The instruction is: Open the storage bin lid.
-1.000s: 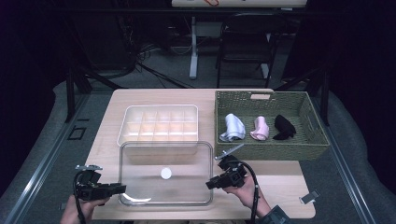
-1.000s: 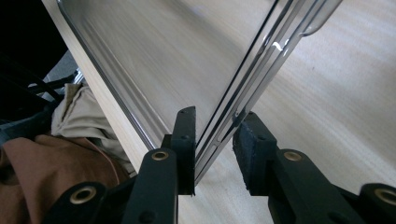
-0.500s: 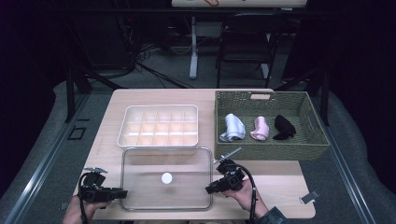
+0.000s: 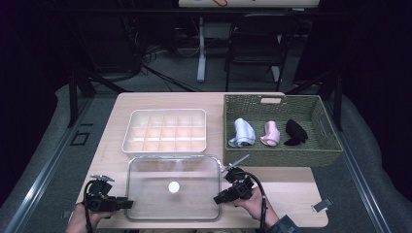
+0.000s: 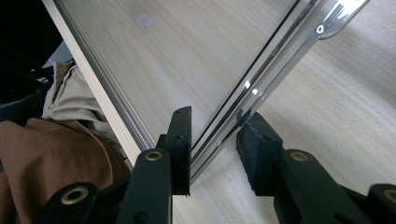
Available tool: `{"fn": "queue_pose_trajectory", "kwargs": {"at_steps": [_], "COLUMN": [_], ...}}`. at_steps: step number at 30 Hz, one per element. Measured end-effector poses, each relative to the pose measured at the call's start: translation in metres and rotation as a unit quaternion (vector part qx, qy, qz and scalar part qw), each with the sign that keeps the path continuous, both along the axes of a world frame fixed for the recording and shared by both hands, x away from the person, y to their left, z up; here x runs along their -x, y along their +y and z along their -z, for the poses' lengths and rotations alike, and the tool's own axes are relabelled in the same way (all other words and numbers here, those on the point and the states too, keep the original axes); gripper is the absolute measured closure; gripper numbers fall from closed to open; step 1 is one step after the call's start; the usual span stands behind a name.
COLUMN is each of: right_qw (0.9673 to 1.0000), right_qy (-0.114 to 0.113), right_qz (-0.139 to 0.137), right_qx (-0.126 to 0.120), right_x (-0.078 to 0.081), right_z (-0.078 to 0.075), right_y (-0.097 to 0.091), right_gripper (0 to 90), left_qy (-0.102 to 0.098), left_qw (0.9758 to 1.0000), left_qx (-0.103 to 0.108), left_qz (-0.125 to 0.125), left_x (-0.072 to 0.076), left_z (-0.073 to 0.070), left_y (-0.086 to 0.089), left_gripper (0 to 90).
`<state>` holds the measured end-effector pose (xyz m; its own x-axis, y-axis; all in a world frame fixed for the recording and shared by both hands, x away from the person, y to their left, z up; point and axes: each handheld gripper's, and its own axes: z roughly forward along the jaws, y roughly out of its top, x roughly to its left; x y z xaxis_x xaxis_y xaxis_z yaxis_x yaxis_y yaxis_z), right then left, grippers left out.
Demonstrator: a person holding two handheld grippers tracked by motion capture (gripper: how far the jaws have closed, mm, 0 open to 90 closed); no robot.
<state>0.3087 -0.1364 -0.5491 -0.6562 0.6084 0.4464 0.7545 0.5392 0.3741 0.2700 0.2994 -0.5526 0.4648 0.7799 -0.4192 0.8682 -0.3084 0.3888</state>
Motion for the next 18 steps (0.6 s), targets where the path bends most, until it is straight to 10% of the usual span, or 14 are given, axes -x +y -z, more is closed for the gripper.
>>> {"fn": "queue_pose_trajectory", "kwargs": {"at_steps": [18], "right_qw": [0.9998], "right_qy": [0.006], "right_qz": [-0.003], "right_qx": [0.021], "right_x": [0.0007], "right_z": [0.0055], "right_y": [0.0044], "right_gripper": [62.5], "left_qy": [0.015], "left_qw": [0.9999], "left_qx": [-0.007], "left_qz": [0.004], "left_x": [-0.0036], "left_z": [0.0055], "left_y": [-0.0018], "left_gripper": [60.5]}}
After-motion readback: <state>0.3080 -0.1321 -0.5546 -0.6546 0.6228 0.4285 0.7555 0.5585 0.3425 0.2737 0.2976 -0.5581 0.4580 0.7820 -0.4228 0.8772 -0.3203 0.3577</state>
